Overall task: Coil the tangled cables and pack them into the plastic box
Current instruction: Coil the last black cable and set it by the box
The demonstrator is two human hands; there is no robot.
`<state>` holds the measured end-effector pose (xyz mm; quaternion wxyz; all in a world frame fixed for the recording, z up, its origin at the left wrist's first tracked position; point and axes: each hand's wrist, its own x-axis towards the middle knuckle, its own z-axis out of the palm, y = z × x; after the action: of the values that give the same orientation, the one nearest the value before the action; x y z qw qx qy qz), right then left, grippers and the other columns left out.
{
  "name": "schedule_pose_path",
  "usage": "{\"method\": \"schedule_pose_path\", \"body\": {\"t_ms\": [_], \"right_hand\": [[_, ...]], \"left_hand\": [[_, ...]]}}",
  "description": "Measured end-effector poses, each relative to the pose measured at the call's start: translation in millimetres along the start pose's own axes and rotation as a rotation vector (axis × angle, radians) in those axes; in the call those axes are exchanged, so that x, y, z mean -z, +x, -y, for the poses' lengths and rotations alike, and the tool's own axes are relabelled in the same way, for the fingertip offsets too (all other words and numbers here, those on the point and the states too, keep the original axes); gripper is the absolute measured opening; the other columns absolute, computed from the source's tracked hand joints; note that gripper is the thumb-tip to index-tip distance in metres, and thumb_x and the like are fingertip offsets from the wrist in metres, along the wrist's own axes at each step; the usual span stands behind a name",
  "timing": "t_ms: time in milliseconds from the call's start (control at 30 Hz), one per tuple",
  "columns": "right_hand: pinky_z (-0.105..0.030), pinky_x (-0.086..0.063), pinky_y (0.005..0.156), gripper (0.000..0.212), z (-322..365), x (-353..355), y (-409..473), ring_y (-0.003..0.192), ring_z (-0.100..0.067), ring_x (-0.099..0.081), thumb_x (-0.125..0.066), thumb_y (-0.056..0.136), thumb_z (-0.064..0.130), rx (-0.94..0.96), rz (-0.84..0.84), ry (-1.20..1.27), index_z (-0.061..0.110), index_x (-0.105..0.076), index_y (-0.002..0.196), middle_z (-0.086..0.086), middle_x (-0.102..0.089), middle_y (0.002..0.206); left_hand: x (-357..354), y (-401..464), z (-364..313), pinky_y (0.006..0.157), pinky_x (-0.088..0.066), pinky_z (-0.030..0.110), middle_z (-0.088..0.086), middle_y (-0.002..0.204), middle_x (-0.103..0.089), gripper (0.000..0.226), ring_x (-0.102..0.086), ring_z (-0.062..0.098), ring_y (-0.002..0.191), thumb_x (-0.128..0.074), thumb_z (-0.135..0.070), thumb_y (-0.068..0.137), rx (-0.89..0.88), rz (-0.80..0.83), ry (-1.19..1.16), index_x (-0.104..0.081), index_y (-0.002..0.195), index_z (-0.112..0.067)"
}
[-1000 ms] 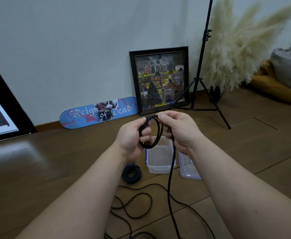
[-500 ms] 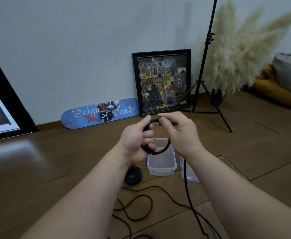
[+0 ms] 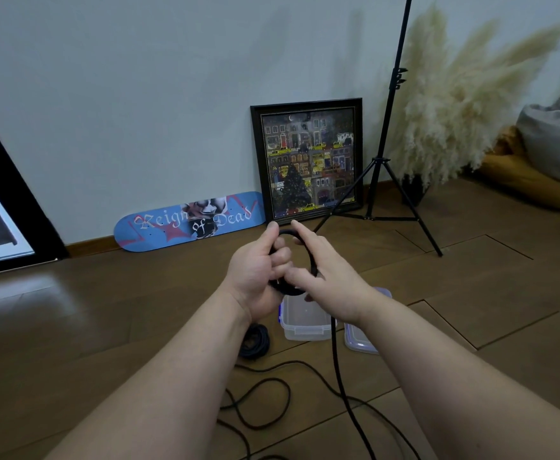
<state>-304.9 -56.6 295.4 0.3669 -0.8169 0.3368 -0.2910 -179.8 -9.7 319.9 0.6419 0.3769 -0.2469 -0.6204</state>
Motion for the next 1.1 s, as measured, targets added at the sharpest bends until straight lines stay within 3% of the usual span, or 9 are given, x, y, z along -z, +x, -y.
{"method": "schedule_pose_path", "body": {"t_ms": [100,267,367,467,533,700,800,933,1100], "right_hand": [[-0.046,-0.044,0.101,0.109,0,2,-2,0.11,-0.018,-0.058,-0.067,0.063,0.067,0.006,0.011,-0.137,0.044,-0.006,0.151,0.01,-0.029,0.149],[-0.023,-0.043,0.081,0.104,-5,9,-3,0.076,0.0,-0.05,-0.08,0.075,0.04,0.074,-0.042,-0.15,0.038,-0.011,0.154,0.007,-0.037,0.136],[-0.013,-0.04,0.076,0.104,-7,13,-3,0.076,0.007,-0.048,-0.082,0.075,0.032,0.078,-0.023,-0.109,0.04,-0.013,0.152,0.009,-0.037,0.133],[-0.012,-0.044,0.076,0.103,-8,15,-2,0.085,-0.004,-0.053,-0.083,0.075,0.03,0.064,0.002,-0.079,0.049,-0.013,0.148,0.012,-0.037,0.132],[-0.018,-0.047,0.085,0.102,-8,15,-1,0.093,-0.009,-0.055,-0.083,0.075,0.03,0.06,0.007,-0.022,0.055,-0.013,0.145,0.011,-0.04,0.131],[-0.016,-0.033,0.102,0.106,-8,12,0,0.127,0.001,-0.04,-0.083,0.072,0.041,0.049,0.013,-0.011,0.053,-0.01,0.148,0.008,-0.043,0.139],[-0.024,-0.039,0.104,0.11,-9,15,-1,0.126,0.002,-0.043,-0.084,0.071,0.038,0.017,0.002,-0.048,0.05,-0.009,0.15,0.011,-0.047,0.137],[-0.022,-0.049,0.068,0.079,-11,23,-7,0.07,-0.004,-0.057,-0.066,0.086,0.014,-0.096,-0.06,-0.035,0.044,-0.025,0.146,0.009,-0.06,0.109],[-0.026,-0.049,0.056,0.029,-20,28,-10,0.063,-0.016,-0.057,-0.054,0.091,0.006,-0.337,0.001,0.051,0.02,-0.052,0.115,-0.01,-0.066,0.091]], "left_hand": [[2,1,1,0.054,-0.033,0.022,-0.007,0.052,-0.032,0.039,-0.031,0.007,0.043,-0.04,-0.04,0.103,-0.02,-0.009,0.139,-0.042,0.07,-0.019],[4,1,1,0.061,-0.041,0.025,-0.003,0.065,-0.051,0.037,-0.052,0.011,0.062,-0.043,-0.041,0.102,-0.043,-0.026,0.346,-0.059,0.082,-0.014],[7,-4,-2,0.058,-0.045,0.024,-0.002,0.067,-0.051,0.031,-0.056,0.01,0.064,-0.041,-0.033,0.103,-0.024,0.039,0.336,-0.063,0.095,-0.013],[5,-8,-1,0.056,-0.045,0.022,-0.002,0.064,-0.044,0.029,-0.049,0.01,0.062,-0.037,-0.026,0.105,-0.043,0.075,0.308,-0.058,0.093,-0.011],[1,-8,1,0.055,-0.043,0.023,-0.003,0.061,-0.036,0.029,-0.04,0.01,0.057,-0.036,-0.024,0.105,-0.076,0.075,0.275,-0.055,0.089,-0.01],[-5,-4,4,0.056,-0.029,0.025,-0.008,0.052,-0.027,0.032,-0.023,0.008,0.048,-0.037,-0.025,0.106,-0.149,0.032,0.325,-0.05,0.078,-0.014],[-5,0,2,0.05,-0.031,0.023,-0.009,0.051,-0.028,0.032,-0.022,0.007,0.044,-0.038,-0.026,0.106,-0.183,-0.03,0.288,-0.044,0.076,-0.017],[4,6,-9,0.051,-0.028,0.024,-0.01,0.049,-0.028,0.035,-0.023,0.006,0.041,-0.037,-0.028,0.107,-0.261,-0.164,0.165,-0.041,0.073,-0.02],[20,9,-22,0.052,-0.029,0.023,-0.011,0.047,-0.029,0.033,-0.023,0.006,0.04,-0.04,-0.03,0.106,-0.302,-0.327,-0.038,-0.042,0.074,-0.021]]}}
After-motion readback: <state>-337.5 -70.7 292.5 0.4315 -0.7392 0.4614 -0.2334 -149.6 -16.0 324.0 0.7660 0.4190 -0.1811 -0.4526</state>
